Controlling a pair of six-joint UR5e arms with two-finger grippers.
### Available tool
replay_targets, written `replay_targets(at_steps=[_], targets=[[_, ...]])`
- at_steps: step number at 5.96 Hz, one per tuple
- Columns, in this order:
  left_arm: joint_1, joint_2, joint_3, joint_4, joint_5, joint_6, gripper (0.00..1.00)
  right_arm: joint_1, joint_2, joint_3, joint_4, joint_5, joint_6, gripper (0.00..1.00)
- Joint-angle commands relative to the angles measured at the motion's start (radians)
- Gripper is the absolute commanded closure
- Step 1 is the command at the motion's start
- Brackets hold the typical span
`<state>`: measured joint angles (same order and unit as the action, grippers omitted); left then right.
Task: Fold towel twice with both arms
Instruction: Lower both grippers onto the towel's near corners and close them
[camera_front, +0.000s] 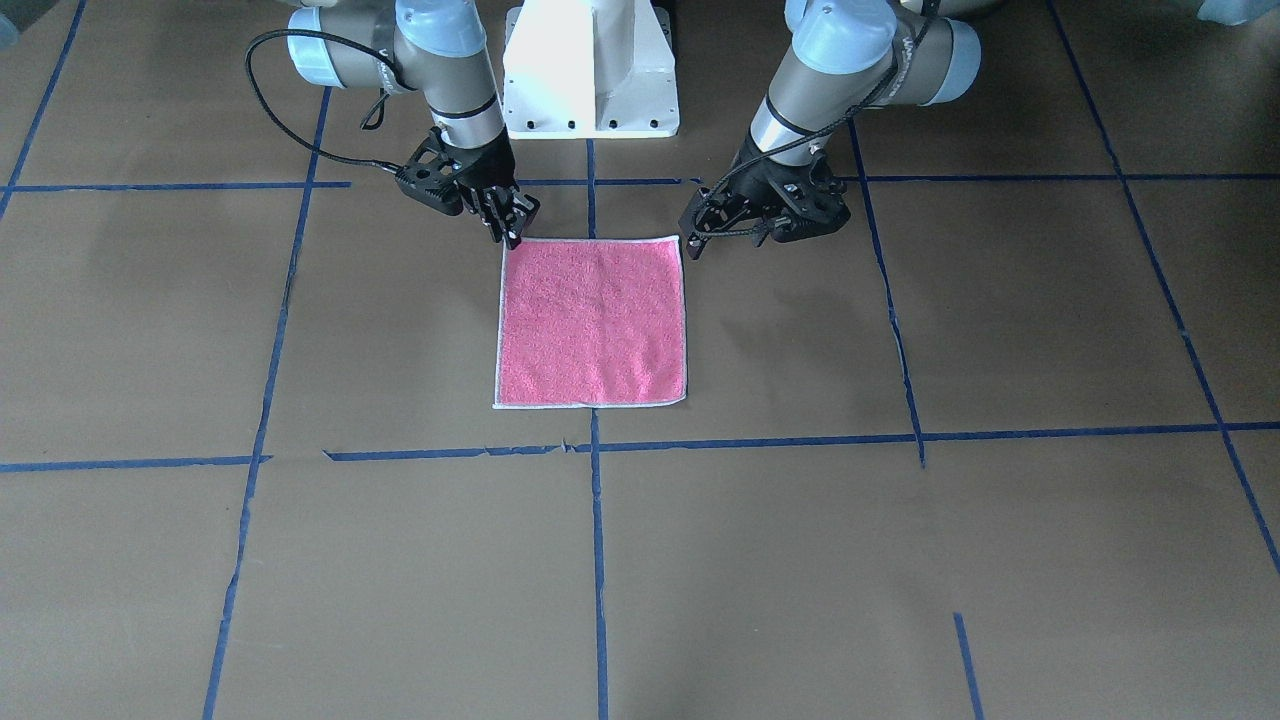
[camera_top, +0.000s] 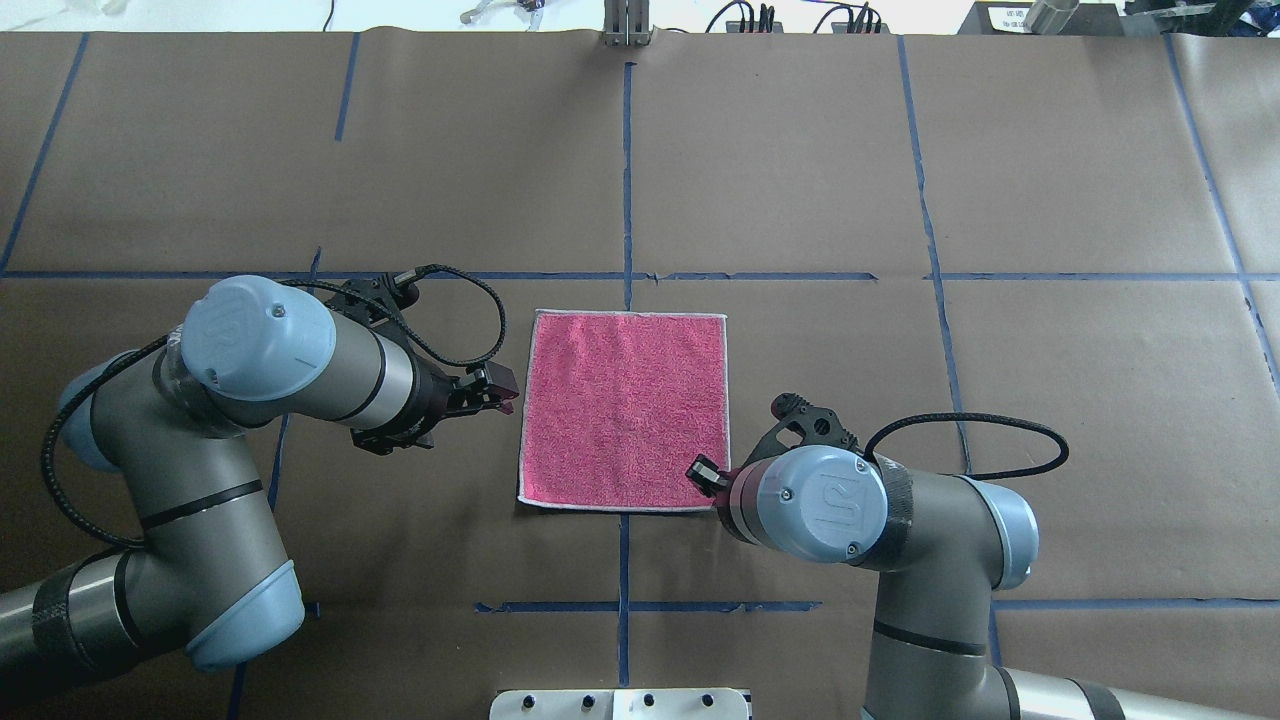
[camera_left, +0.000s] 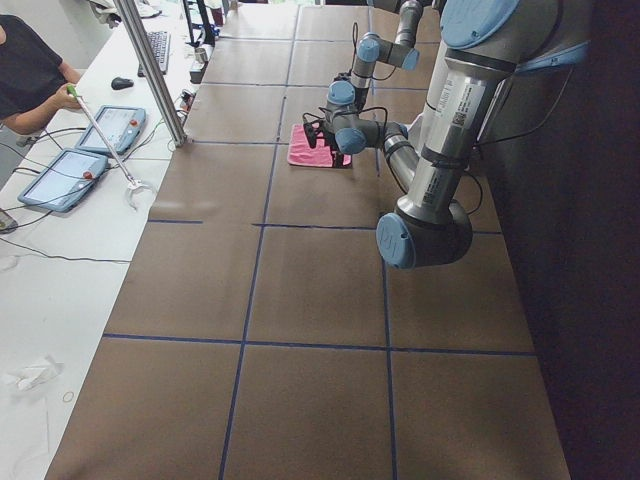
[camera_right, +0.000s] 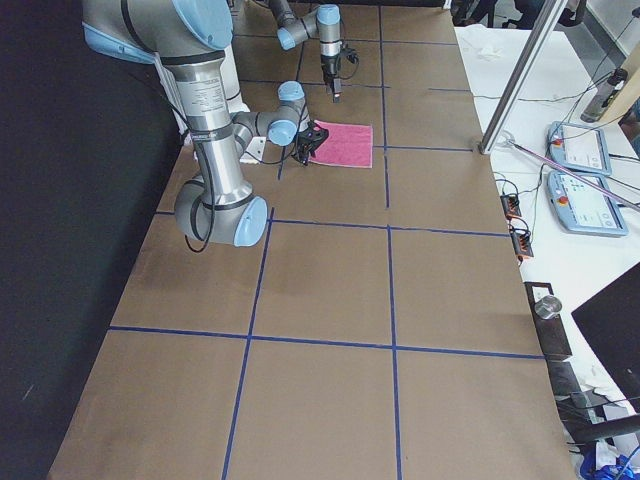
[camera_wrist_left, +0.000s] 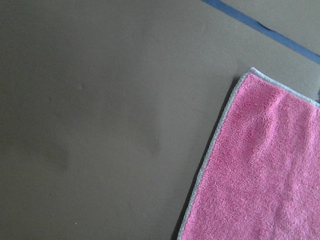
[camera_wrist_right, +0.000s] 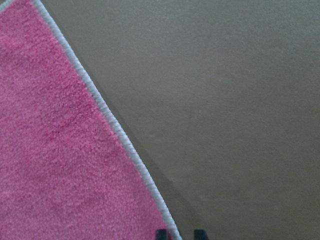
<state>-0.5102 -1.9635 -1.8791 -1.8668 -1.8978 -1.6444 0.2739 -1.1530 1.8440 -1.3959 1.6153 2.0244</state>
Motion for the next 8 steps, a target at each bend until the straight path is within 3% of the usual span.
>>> replay_targets(at_steps=[1,5,6,8], targets=[[0.001,0.0,0.0,0.0,0.0,0.0,0.0,0.014,0.01,0.004,0.002,0.0,-0.001,0.99],[0.161,-0.005,-0.034,0.079,0.114,-0.227,0.0,0.021,0.007,0.015,0.0,0.003,-0.001,0.99],[0.217,-0.008,-0.014,0.08,0.147,-0.244,0.09,0.021,0.004,0.015,0.0,0.003,-0.001,0.99],[0.219,-0.056,0.029,0.08,0.17,-0.241,0.12,0.019,0.001,0.017,0.0,0.003,-0.001,0.99]])
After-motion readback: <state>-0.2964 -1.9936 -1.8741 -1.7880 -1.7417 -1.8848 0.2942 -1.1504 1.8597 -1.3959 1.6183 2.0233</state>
